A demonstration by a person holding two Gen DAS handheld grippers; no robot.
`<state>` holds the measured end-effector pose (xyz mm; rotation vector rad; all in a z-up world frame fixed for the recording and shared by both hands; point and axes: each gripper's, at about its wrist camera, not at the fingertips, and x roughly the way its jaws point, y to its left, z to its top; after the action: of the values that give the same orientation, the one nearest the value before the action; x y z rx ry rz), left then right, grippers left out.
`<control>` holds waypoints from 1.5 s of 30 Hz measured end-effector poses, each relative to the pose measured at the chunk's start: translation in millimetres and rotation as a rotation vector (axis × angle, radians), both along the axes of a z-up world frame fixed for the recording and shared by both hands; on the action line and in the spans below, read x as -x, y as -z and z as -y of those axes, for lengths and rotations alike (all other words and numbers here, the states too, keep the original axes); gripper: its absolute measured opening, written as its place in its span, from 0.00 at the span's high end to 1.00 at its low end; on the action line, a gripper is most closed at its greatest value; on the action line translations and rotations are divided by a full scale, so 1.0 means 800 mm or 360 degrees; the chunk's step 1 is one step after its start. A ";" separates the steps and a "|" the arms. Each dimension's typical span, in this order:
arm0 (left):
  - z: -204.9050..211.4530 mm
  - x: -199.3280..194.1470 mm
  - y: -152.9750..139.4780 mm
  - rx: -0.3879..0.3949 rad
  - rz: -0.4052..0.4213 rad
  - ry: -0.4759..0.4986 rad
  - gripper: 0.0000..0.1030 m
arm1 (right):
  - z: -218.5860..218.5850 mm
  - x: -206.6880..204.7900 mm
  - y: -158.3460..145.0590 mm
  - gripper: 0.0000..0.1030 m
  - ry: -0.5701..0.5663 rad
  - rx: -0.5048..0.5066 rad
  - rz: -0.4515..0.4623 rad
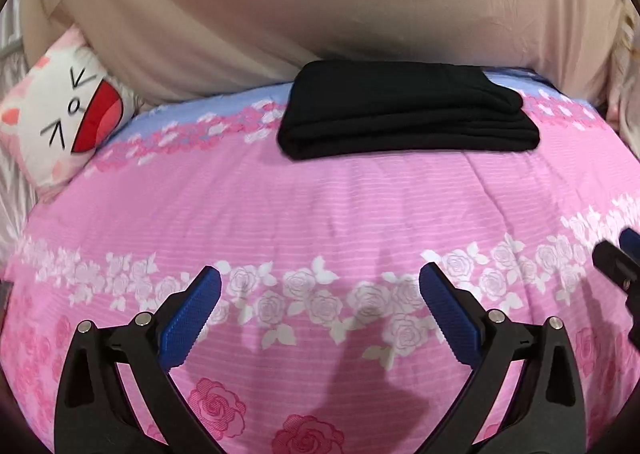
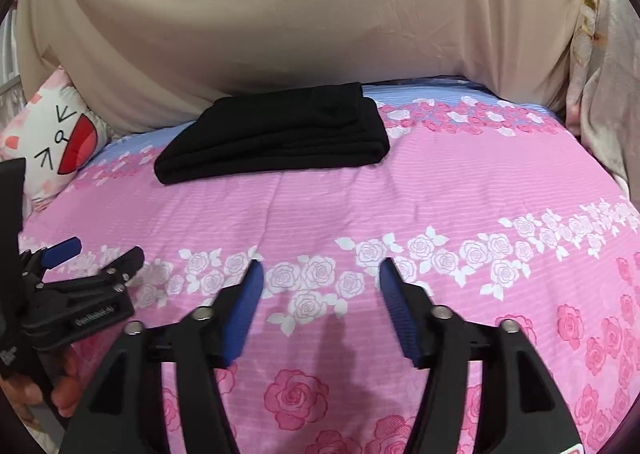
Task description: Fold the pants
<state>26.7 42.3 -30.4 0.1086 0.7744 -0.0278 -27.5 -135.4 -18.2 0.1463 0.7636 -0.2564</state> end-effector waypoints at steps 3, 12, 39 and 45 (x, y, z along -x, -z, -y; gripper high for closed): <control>-0.005 -0.004 0.002 0.0035 -0.0026 -0.0017 0.06 | -0.001 -0.006 0.007 0.41 0.0022 0.0021 -0.0062; -0.003 -0.002 0.004 0.0033 -0.0006 -0.0028 0.06 | 0.009 -0.010 0.016 0.41 0.0093 -0.0005 -0.0129; -0.002 0.004 -0.002 0.0032 0.0032 -0.0035 0.06 | 0.001 -0.009 0.013 0.36 0.0087 0.0073 -0.0111; -0.002 0.004 -0.003 0.0031 0.0038 -0.0031 0.06 | -0.001 -0.007 0.012 0.36 0.0094 0.0080 -0.0109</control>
<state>23.3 43.6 -27.8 0.0827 0.7509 -0.0154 -21.8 -134.5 -28.1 0.1131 0.8209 -0.3380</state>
